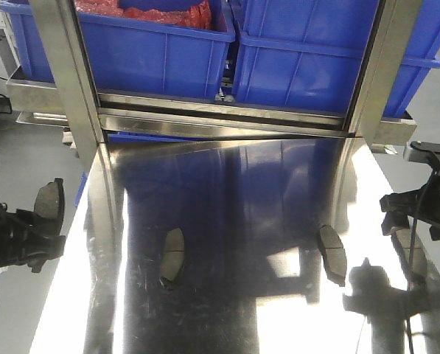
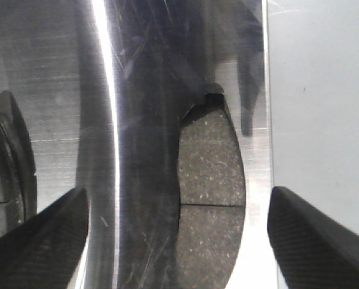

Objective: Move and align brake pads A on conveyor
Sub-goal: 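Close the right gripper on the brake pad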

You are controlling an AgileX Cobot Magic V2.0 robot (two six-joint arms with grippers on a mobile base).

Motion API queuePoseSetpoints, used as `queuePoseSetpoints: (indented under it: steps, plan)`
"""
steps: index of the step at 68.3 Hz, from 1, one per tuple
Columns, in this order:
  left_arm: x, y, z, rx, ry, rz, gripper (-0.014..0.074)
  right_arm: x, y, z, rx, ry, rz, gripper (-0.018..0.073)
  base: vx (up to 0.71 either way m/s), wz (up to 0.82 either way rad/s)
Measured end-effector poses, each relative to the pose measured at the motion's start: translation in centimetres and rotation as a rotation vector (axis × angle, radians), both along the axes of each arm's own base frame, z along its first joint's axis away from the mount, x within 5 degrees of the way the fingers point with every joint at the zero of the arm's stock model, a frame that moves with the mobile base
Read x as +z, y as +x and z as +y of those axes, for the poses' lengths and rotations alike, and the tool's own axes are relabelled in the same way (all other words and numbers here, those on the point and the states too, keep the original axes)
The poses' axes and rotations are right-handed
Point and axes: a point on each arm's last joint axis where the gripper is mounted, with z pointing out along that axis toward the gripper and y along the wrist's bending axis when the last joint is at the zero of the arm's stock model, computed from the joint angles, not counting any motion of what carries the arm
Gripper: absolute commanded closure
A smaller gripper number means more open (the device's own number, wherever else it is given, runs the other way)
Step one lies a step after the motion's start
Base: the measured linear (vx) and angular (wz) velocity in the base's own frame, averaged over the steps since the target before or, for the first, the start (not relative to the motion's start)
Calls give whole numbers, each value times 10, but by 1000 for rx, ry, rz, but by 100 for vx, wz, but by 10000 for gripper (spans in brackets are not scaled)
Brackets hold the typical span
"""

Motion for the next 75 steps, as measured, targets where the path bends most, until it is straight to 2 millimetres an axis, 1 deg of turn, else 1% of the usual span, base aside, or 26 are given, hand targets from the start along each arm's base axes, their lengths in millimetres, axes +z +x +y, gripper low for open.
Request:
queuePoseSetpoints:
  steps: [25,41,51,64,68,75]
  plan:
    - [0,0,0,0,0,0,545,-23,4,-1,0,8,59,60,0,0]
    - [0,0,0,0,0,0,545,-25,5,-1,1,7,63,118,0,0]
    - [0,0,0,0,0,0,545,-25,5,-2,5,1,64,212,0,0]
    - [0,0,0,0,0,0,545,-26,4,-4,23,-25,74,393,0,0]
    - [0,0,0,0,0,0,545,-25,4,-4,26,-32,77,430,0,0]
    - [0,0,0,0,0,0,545,-25,4,-5,28,-40,79,456,0,0]
